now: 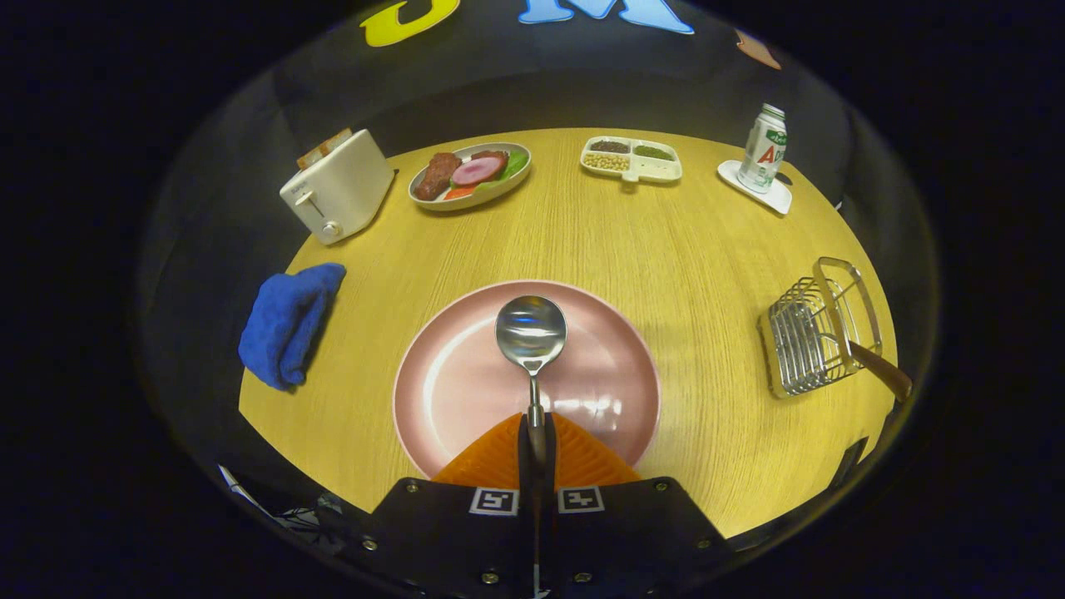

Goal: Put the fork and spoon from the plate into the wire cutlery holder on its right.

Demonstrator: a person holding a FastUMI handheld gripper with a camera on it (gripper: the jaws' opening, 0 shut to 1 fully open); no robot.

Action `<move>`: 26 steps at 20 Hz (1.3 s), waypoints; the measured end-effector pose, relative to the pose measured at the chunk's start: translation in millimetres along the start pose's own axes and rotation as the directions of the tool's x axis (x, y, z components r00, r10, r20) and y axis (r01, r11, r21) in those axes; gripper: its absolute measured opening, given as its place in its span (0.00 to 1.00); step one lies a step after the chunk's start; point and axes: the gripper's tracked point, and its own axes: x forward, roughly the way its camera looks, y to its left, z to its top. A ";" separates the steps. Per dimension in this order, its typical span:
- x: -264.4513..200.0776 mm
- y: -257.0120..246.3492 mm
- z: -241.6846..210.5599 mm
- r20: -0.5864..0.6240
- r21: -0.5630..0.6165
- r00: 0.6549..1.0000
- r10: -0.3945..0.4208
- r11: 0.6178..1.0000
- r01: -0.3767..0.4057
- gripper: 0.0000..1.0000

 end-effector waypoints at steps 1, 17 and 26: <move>-3.1 -7.6 5.4 0.016 0.006 1.000 -0.012 1.000 0.012 0.03; -66.1 -180.7 50.3 0.108 0.116 0.966 -0.236 0.968 0.224 0.03; -79.5 -206.2 42.2 0.026 0.059 0.973 -0.229 0.972 0.227 0.03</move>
